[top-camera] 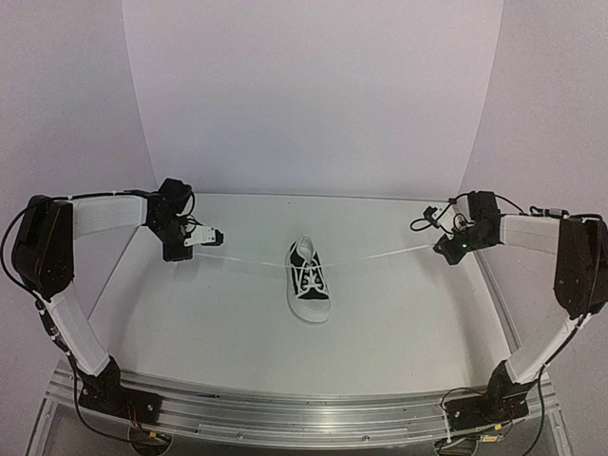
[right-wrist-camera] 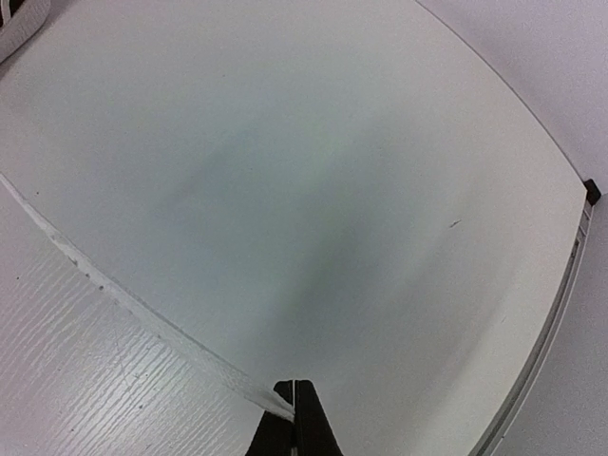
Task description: Tie the shoes
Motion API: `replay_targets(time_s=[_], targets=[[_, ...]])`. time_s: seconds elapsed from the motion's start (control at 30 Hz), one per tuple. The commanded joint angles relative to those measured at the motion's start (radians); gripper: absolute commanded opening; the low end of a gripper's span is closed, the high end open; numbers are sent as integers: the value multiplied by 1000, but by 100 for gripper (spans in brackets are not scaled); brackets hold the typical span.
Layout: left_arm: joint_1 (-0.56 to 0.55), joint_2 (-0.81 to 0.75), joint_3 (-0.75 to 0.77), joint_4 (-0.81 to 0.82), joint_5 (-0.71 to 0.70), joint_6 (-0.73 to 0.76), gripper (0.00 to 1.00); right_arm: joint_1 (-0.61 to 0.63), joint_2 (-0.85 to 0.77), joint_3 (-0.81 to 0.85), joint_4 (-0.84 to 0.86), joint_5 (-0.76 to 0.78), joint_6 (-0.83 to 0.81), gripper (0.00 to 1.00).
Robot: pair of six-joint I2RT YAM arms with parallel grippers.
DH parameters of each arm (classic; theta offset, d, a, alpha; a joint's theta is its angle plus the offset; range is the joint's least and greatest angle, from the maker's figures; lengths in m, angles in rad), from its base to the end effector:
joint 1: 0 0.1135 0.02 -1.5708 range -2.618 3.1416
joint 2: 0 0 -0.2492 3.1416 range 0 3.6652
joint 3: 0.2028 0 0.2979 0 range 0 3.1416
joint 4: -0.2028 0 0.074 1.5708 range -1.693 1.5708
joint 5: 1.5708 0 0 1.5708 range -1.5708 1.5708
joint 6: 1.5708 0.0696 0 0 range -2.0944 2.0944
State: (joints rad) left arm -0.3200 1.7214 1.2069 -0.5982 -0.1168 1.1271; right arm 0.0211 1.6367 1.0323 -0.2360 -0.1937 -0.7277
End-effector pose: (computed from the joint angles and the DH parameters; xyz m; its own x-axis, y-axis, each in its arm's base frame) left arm 0.3863 -0.1195 0.1402 -0.1275 0.9872 -0.0955 0.8820 0.1568 0.4443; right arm 0.4052 0.0219 0.1397 -0.4569 -0.6625 -0.5936 -0.6067 0.7201 -0.3367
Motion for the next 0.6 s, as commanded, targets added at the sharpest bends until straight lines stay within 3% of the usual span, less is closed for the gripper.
replay_targets(time_s=[0.0, 0.33, 0.47, 0.57], targets=[[15, -34, -11, 18, -35, 12, 0, -13, -21, -2, -20, -30, 33, 0], [26, -28, -4, 17, -35, 5, 0, -9, 30, -3, -28, -52, 67, 0], [-5, -38, 150, -122, 69, -163, 0, 98, 17, -9, -76, -37, 41, 0], [-29, -27, 277, -202, 109, -270, 0, 106, 16, -43, -75, -37, 75, 0]])
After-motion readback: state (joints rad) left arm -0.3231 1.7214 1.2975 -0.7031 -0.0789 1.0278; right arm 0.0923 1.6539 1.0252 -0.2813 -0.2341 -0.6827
